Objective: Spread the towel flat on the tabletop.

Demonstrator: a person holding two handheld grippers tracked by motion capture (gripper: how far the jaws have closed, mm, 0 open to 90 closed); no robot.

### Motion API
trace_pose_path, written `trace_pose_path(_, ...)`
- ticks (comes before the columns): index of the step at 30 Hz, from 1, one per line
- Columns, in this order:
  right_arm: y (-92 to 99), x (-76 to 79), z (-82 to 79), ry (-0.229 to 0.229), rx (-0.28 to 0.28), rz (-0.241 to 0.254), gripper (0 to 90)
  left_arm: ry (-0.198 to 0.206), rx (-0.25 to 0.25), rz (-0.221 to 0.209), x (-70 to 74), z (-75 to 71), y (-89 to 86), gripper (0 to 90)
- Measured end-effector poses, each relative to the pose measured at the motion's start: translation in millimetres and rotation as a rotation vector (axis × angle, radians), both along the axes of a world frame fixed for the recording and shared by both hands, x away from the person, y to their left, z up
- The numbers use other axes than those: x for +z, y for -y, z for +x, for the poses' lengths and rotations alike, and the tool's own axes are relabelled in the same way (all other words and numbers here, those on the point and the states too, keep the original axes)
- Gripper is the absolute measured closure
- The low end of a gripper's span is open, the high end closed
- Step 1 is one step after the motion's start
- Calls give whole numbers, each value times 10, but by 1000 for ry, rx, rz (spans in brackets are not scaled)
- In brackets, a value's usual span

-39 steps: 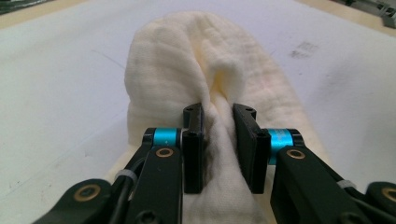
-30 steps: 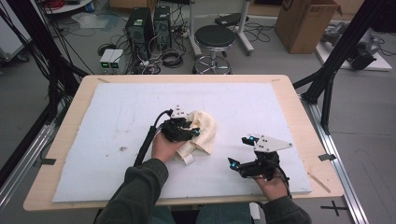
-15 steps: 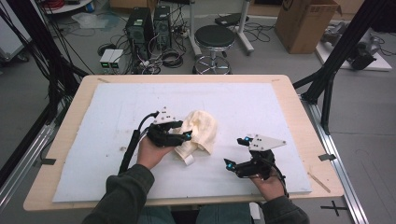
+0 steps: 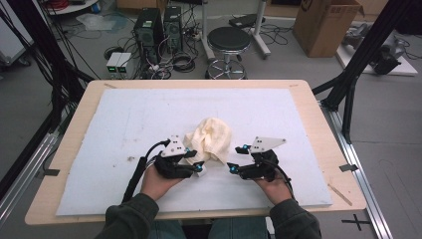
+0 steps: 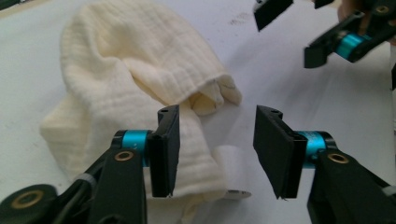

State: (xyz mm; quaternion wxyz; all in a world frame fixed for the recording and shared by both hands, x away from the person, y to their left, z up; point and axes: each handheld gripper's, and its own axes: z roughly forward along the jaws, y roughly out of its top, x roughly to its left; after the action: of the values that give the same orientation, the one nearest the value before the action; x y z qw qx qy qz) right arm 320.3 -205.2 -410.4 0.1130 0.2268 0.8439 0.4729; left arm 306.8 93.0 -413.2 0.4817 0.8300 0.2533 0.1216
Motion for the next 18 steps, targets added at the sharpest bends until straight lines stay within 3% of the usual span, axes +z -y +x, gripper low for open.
trace_pose_path(6, -182, -134, 157, -62, 30, -67, 469, -43, 11, 111, -167, 66, 50, 599)
trace_pose_path(11, -333, -243, 262, -84, 32, -149, 561, -57, 42, 150, -239, 160, 62, 666)
trace_pose_path(18, -415, -300, 323, -44, 14, -218, 745, -72, 53, 148, -284, 254, 33, 829)
